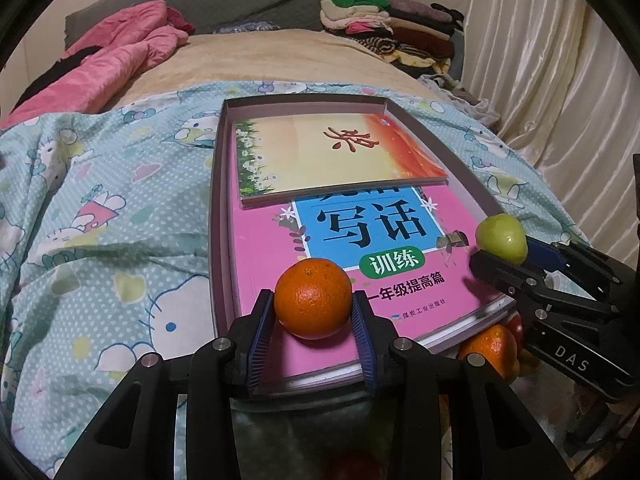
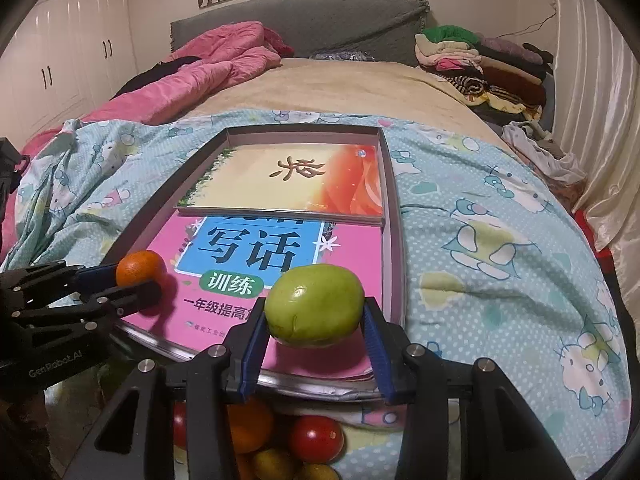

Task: Organize fruits
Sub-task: 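Lift and carry the orange with the left tool while the right tool carries the apple into the tray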

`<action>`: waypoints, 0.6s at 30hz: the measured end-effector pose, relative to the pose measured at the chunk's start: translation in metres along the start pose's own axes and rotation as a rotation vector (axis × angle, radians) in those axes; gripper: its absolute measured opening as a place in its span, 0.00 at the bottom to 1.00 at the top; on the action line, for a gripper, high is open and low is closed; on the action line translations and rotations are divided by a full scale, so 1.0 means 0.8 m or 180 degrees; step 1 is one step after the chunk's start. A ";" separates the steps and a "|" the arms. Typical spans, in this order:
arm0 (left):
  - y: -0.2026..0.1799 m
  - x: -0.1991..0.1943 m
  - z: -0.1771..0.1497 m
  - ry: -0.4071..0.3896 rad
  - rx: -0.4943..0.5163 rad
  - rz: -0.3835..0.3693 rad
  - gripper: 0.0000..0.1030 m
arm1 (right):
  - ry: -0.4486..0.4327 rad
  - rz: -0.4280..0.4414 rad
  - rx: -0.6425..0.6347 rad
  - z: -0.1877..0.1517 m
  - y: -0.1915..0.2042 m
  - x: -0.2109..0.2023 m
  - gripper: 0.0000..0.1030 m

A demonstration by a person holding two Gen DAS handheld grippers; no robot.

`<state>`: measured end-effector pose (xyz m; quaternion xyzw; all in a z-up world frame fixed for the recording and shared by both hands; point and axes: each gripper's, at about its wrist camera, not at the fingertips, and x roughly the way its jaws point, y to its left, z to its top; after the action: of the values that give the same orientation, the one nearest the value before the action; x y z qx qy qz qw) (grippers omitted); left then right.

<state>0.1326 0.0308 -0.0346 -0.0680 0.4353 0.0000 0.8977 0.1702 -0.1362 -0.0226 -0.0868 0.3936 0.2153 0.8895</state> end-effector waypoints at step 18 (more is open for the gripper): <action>-0.001 -0.001 0.000 -0.0010 -0.0006 -0.0007 0.39 | 0.0035 -0.0003 -0.0027 -0.005 0.001 0.004 0.44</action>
<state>0.1323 0.0303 -0.0339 -0.0694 0.4338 -0.0006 0.8983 0.1691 -0.1359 -0.0272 -0.0920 0.3976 0.2160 0.8870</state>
